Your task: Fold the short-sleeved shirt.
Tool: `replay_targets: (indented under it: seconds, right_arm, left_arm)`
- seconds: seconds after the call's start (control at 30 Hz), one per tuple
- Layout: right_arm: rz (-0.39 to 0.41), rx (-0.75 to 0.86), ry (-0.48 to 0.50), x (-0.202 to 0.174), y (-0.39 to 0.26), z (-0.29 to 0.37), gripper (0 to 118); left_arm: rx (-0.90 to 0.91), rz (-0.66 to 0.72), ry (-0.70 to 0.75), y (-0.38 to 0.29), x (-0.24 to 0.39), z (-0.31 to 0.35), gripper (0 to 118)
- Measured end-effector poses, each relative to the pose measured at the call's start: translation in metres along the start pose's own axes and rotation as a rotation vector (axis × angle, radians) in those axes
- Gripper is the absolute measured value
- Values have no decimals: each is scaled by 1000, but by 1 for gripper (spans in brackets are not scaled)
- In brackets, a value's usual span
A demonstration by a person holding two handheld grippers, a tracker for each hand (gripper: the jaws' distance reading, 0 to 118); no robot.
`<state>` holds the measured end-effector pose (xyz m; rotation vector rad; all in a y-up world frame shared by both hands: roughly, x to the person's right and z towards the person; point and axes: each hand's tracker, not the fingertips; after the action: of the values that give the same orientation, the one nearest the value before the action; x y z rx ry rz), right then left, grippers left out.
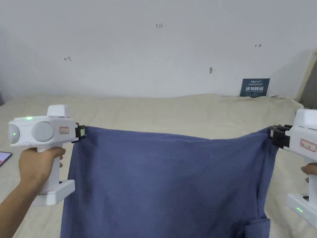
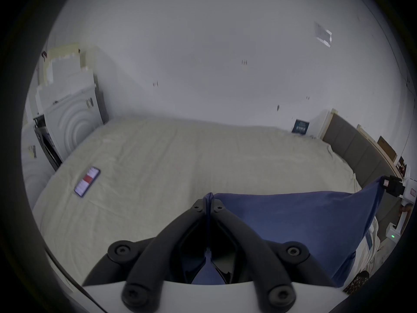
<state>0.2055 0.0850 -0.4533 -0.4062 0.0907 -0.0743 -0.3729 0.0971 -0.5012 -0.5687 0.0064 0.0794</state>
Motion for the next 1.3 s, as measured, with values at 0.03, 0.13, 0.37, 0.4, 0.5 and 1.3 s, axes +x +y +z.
replay_targets:
  seconds: [0.03, 0.13, 0.37, 0.4, 0.5, 1.3]
  right_arm:
    - [11, 23, 0, 0, 12, 7, 3]
    - [55, 86, -13, -3, 46, 22, 3]
    - [82, 211, -50, -3, 124, 28, 3]
    - [81, 222, -51, -2, 135, 27, 3]
    - [49, 277, -51, 0, 169, 25, 3]
    - [88, 193, -46, -9, 130, -16, 3]
  left_arm:
    - [12, -5, 7, 10, 2, 8, 0]
    - [75, -15, 12, 43, 7, 29, 0]
    - [189, -40, 25, 113, 27, 61, 0]
    - [203, -39, 29, 123, 28, 62, 0]
    - [243, -40, 36, 154, 34, 70, 0]
    - [213, -88, 93, 133, 18, 7, 0]
